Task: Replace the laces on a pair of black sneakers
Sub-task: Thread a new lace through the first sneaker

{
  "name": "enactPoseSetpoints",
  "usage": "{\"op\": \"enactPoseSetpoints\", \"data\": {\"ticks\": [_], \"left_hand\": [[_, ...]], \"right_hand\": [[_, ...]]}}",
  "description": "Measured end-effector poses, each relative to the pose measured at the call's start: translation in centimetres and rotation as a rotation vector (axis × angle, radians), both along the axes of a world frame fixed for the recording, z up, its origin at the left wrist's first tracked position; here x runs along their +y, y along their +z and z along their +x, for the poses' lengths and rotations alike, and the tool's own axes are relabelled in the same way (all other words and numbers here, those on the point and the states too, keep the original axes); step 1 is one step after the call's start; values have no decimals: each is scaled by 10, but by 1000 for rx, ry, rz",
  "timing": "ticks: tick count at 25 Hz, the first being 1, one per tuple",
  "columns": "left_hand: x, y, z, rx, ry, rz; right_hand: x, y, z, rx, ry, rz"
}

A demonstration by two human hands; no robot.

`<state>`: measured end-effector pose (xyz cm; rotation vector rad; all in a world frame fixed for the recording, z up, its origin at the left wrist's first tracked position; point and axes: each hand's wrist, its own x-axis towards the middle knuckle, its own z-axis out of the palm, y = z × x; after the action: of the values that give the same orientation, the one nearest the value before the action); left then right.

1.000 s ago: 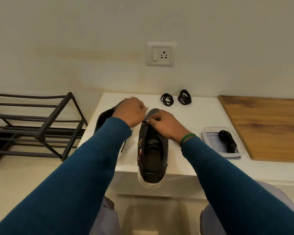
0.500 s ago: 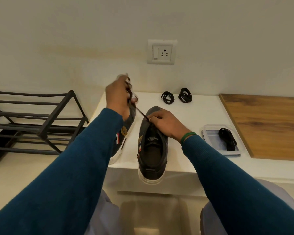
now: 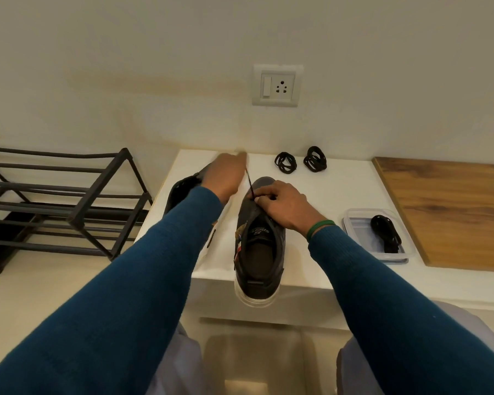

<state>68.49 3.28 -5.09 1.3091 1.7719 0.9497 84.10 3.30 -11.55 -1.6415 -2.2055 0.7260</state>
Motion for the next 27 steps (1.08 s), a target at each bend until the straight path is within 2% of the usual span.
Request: {"op": "enactPoseSetpoints", "data": {"ticks": [1,2,3,4,7,9,11,13,15,16,17,18,20,21,22,24,26,27], "left_hand": [[2,7,-4,-329,200,108],[3,10,-8,-518,326,184],[2,9,-10,-537,332,211],[2,4,-11,-417,259,201],[-4,-17,-7,335,-123,73],[-4,-24,-5,642,-263,18],[-4,-23,-6,765,-289,7],[-5,-24,-10,816,-258,0],[-7,-24,-12,811,-236,4],[-8,-23,-11,800,-241,13],[-8,-23,-10,793,-256,17],[-8,-23,-7,796,-272,17],[-8,-25,-3,804,-290,4],[-7,-25,-1,794,-291,-2],[-7,-26,0,781,-289,-3],[-6,-27,0,766,-289,11],[-7,-27,2,760,-299,37],[-7,-27,4,760,-304,50]], "right_hand": [[-1,-1,1,40,2,-22],[-2,-2,1,85,5,-31],[-3,-3,1,116,5,-11],[-5,-5,0,123,-5,36],[-6,-3,8,138,-180,228],[-2,9,21,205,-354,275],[-3,29,40,266,-445,378],[-6,53,57,287,-475,615],[-7,69,68,174,-492,880],[-7,73,71,92,-475,925],[-6,73,73,36,-423,853],[-5,70,71,7,-351,665],[-8,53,60,-172,-175,144],[-11,44,52,-248,-138,52],[-14,37,44,-264,-135,78],[-19,33,29,-6,-146,186],[-21,30,13,191,-61,138],[-22,27,8,178,1,84]]}}
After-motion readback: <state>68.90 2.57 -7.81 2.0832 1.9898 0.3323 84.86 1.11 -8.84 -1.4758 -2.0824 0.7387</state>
